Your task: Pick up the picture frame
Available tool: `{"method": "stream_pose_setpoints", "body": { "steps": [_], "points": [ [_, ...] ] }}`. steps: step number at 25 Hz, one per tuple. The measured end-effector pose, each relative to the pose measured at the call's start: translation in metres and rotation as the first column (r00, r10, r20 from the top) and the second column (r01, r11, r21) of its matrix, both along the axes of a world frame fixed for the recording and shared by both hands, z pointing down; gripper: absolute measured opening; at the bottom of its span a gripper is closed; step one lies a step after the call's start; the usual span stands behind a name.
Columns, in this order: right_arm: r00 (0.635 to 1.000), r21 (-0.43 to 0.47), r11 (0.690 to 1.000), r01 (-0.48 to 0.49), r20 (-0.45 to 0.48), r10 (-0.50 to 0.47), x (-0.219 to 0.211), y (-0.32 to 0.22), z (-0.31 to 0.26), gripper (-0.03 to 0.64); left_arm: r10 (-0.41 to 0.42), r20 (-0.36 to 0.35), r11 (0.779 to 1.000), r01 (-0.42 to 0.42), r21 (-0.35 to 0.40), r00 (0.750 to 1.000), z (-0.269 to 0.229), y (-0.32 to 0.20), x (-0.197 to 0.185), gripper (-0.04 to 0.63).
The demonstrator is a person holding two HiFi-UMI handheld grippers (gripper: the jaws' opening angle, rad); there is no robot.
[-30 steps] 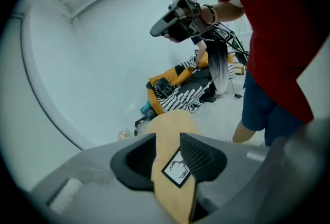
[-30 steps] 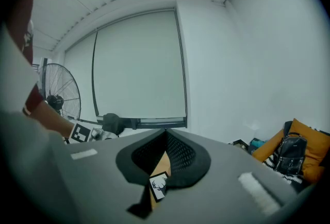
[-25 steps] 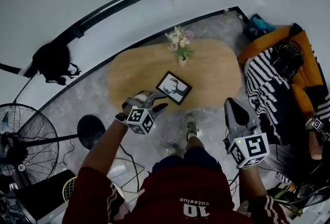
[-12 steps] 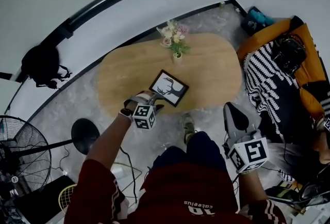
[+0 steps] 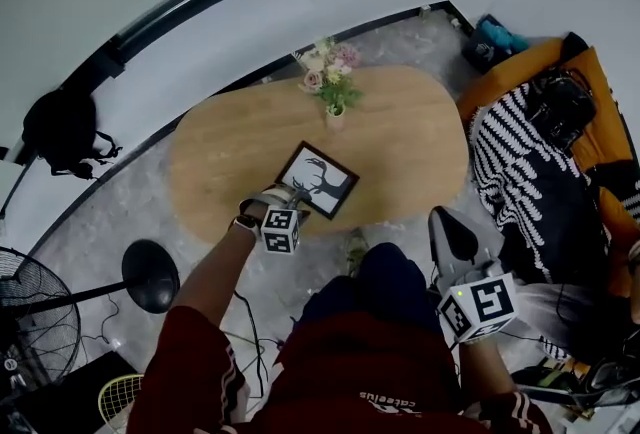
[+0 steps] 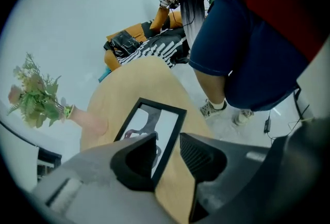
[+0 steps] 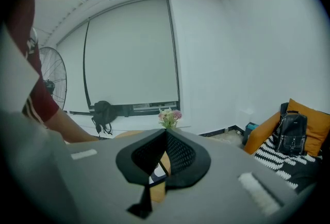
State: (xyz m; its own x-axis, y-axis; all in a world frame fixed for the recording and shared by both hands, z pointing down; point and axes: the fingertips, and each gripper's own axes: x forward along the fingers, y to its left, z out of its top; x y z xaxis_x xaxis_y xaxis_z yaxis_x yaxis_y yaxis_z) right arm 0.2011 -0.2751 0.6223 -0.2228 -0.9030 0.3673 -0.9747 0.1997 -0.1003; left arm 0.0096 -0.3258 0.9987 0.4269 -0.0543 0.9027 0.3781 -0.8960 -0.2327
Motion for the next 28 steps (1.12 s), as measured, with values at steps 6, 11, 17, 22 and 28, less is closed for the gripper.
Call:
{"method": "stream_pose_setpoints", "body": {
  "steps": [6,11,17,22,28],
  "points": [
    [1.0,-0.01,1.0,-0.011,-0.003,0.011,0.01,-0.005,0.014,0.0,0.019,0.064,0.999,-0.021,0.025,0.998,0.037,-0.009,0.0,0.137],
    [1.0,-0.021,1.0,-0.022,0.001,0.022,0.019,-0.006,0.023,0.0,0.042,0.108,0.999,-0.045,0.027,0.993,0.054,-0.011,0.0,0.137],
    [1.0,-0.031,0.999,-0.026,0.015,0.026,0.025,-0.008,0.027,0.0,0.05,0.143,0.999,-0.05,-0.003,0.988,0.063,-0.007,0.002,0.133],
    [0.999,-0.047,0.998,-0.032,0.042,0.034,0.025,-0.01,0.031,0.0,0.103,0.172,0.994,-0.106,0.01,0.98,0.063,-0.008,0.002,0.104],
    [0.998,-0.059,0.998,-0.035,0.055,0.039,0.027,-0.013,0.032,0.0,0.138,0.172,0.99,-0.14,0.001,0.975,0.058,-0.005,0.008,0.078]
  ]
}}
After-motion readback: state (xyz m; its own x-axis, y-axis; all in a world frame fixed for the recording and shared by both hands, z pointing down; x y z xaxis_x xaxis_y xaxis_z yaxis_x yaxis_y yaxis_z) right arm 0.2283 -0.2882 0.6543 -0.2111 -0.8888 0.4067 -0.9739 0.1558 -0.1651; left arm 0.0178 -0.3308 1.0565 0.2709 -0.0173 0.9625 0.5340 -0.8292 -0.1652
